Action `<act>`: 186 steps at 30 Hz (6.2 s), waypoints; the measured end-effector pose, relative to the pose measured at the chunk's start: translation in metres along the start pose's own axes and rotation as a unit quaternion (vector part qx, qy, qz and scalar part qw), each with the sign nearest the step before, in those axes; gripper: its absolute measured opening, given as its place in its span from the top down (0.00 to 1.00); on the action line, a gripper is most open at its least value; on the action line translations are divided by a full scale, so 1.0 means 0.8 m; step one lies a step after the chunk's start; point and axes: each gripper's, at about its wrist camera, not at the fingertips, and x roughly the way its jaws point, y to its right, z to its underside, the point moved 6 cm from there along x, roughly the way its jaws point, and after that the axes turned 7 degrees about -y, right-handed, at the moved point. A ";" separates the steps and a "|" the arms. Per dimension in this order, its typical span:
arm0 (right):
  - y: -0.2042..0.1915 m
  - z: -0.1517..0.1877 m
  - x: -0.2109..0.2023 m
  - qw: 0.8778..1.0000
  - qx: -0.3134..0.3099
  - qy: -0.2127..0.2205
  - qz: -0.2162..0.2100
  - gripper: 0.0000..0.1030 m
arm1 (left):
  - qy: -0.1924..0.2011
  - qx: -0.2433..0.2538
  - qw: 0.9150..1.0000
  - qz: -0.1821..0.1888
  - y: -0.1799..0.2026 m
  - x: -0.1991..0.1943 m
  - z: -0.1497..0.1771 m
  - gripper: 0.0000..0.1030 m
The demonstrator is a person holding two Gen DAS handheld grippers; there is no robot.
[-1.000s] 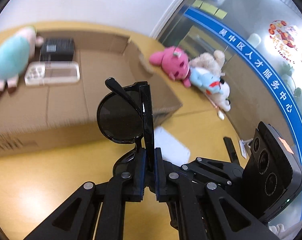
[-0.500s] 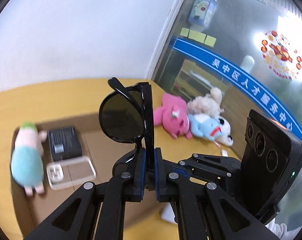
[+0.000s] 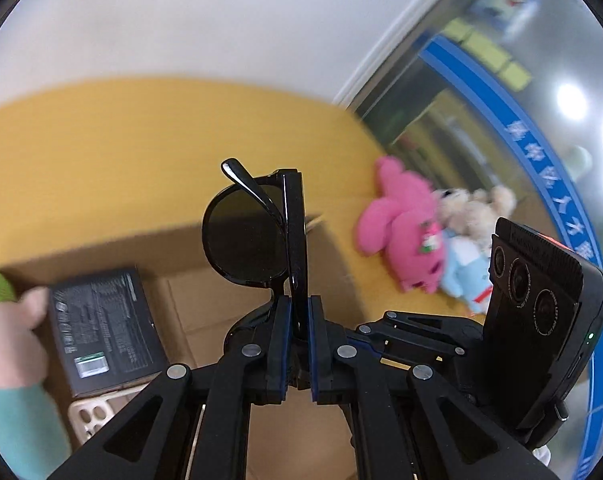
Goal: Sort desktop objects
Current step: 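Carry the sunglasses into the cardboard box and open the left gripper, then move the right gripper to the white plastic case and grasp it, then carry the white case into the cardboard box and open the right gripper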
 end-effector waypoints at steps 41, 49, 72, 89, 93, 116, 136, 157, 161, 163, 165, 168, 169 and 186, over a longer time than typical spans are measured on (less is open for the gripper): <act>-0.079 0.193 -0.164 0.971 -0.036 0.152 0.183 0.24 | 0.319 0.094 0.914 -0.232 0.128 -0.219 0.268 0.01; -0.083 0.257 -0.190 0.973 -0.057 0.149 0.164 0.24 | 0.296 0.077 0.930 -0.205 0.137 -0.206 0.329 0.01; 0.009 0.418 -0.076 0.991 -0.060 -0.051 0.107 0.30 | 0.063 -0.063 0.995 -0.051 0.056 -0.014 0.433 0.02; -0.046 0.434 -0.060 0.990 -0.070 -0.037 0.117 0.34 | -0.022 -0.025 0.999 0.038 0.087 0.071 0.423 0.25; -0.065 0.439 -0.054 0.989 -0.084 -0.038 0.117 0.34 | -0.022 -0.015 0.999 0.023 0.091 0.073 0.428 0.44; -0.181 0.350 -0.137 0.976 -0.149 0.089 0.129 0.35 | 0.137 0.042 0.989 -0.028 0.113 -0.134 0.393 0.64; -0.155 0.150 -0.162 0.969 -0.144 0.139 0.147 0.35 | 0.148 0.077 0.986 -0.020 0.104 -0.173 0.158 0.68; 0.033 0.190 0.007 0.982 0.001 -0.149 0.118 0.35 | -0.105 -0.082 0.990 0.035 0.006 0.120 0.140 0.71; 0.042 0.205 0.020 0.976 0.027 -0.182 0.113 0.35 | -0.126 -0.095 0.987 0.030 0.003 0.138 0.146 0.69; 0.040 0.208 0.019 0.976 0.030 -0.182 0.113 0.35 | -0.122 -0.091 0.988 0.023 0.005 0.134 0.148 0.68; 0.038 0.209 0.014 0.978 0.036 -0.177 0.106 0.35 | -0.121 -0.089 0.989 0.008 0.005 0.126 0.150 0.68; 0.028 0.211 -0.005 0.980 0.029 -0.157 0.120 0.34 | -0.064 -0.067 0.995 -0.037 0.005 0.074 0.156 0.67; 0.018 0.212 -0.020 0.983 0.023 -0.140 0.120 0.34 | -0.027 -0.051 0.997 -0.053 0.008 0.041 0.161 0.63; -0.054 0.248 -0.108 0.952 -0.032 0.208 0.221 0.19 | 0.321 0.008 0.885 -0.336 -0.044 -0.192 0.412 0.00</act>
